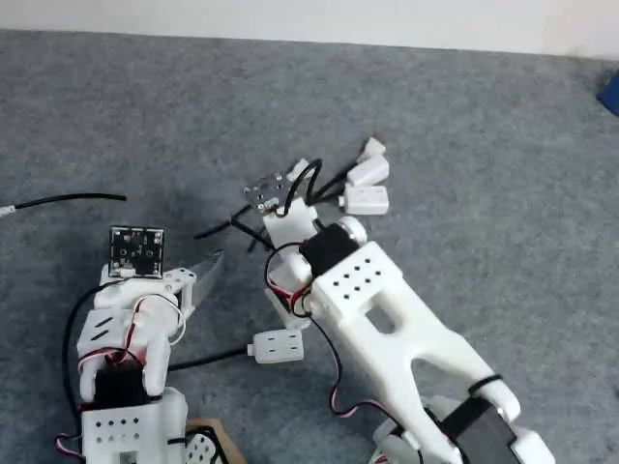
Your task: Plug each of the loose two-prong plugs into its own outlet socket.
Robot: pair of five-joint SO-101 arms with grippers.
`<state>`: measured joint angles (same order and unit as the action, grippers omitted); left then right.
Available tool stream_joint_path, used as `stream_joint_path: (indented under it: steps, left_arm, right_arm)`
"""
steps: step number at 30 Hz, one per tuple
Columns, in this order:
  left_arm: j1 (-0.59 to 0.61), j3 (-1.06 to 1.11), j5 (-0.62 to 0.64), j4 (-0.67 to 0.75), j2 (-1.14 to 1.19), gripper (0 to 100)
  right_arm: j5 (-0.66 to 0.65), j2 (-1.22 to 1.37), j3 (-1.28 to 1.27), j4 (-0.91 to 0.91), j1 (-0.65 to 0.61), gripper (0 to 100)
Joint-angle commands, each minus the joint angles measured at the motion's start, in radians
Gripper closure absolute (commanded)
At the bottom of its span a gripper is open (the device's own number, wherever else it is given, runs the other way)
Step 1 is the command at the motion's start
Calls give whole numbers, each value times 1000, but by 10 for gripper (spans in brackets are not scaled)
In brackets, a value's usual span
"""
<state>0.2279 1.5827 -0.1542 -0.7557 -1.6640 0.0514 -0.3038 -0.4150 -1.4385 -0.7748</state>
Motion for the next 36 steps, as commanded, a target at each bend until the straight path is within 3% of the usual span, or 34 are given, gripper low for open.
stream_joint_path:
  steps: [1, 11, 26, 32, 36]
  left_arm:
    - [13, 2, 11, 38, 1, 617]
    - [18, 5, 12, 55, 1, 617]
    - [18, 10, 12, 63, 1, 617]
    - [18, 10, 12, 63, 1, 617]
    - [18, 10, 12, 63, 1, 617]
  right_arm:
    - [-9, -19, 21, -18, -36, 993]
    - [14, -19, 168, -125, -39, 993]
    - [213, -8, 45, -4, -39, 990]
    - [218, -8, 31, -21, -41, 989]
    - [216, -10, -13, -28, -111, 989]
